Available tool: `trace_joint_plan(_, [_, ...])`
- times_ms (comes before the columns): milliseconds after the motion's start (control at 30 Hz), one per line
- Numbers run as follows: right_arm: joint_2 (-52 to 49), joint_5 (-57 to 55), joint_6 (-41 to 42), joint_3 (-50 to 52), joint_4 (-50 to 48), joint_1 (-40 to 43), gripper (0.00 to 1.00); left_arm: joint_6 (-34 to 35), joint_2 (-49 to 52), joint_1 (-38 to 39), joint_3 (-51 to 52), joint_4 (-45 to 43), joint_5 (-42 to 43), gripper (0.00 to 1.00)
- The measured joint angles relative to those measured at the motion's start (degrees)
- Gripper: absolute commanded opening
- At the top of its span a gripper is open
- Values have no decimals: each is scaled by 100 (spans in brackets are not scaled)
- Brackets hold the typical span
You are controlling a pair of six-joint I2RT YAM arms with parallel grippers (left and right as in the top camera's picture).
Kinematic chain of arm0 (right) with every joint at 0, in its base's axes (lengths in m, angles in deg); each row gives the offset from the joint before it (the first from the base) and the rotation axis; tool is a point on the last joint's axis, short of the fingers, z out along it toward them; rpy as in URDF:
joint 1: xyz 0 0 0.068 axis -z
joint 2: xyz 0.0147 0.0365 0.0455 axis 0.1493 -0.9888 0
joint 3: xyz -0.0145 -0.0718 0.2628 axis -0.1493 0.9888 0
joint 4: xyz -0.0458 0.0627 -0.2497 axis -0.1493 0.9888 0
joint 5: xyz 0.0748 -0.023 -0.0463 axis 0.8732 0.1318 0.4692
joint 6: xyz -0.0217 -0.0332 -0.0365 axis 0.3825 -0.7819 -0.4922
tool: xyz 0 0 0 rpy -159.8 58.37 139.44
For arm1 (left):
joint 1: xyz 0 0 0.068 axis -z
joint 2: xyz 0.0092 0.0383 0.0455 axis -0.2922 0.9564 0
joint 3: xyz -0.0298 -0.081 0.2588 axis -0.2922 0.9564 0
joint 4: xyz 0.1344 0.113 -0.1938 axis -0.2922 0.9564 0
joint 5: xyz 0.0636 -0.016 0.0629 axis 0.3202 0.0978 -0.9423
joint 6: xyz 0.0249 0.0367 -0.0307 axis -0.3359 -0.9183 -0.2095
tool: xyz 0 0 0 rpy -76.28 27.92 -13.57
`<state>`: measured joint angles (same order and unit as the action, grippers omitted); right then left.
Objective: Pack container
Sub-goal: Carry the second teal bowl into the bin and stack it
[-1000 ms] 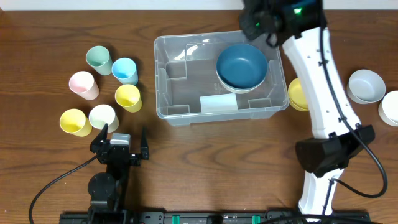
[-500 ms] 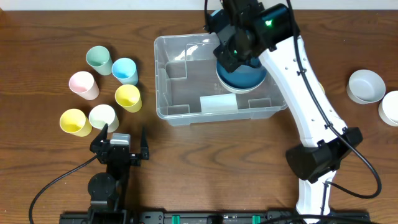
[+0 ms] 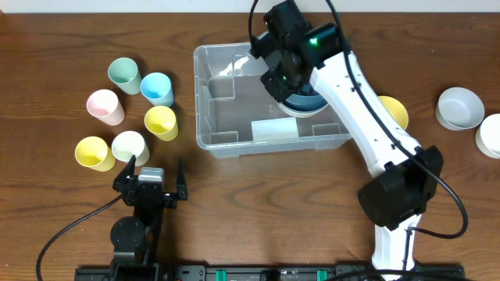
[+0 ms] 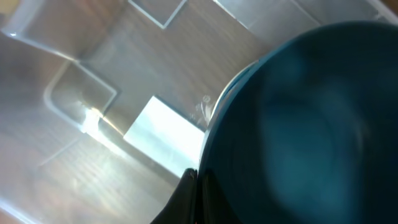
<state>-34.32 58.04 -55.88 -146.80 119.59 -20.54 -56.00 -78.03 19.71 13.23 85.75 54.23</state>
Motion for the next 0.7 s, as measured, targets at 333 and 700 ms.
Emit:
trace_joint_plan(333, [0,-105,0,852,-833,33,1,-2,0,0,0,0,0,98])
trace_joint_plan(700, [0,-175,0,1180,-1099,267,4,0,0,0,0,0,0,98])
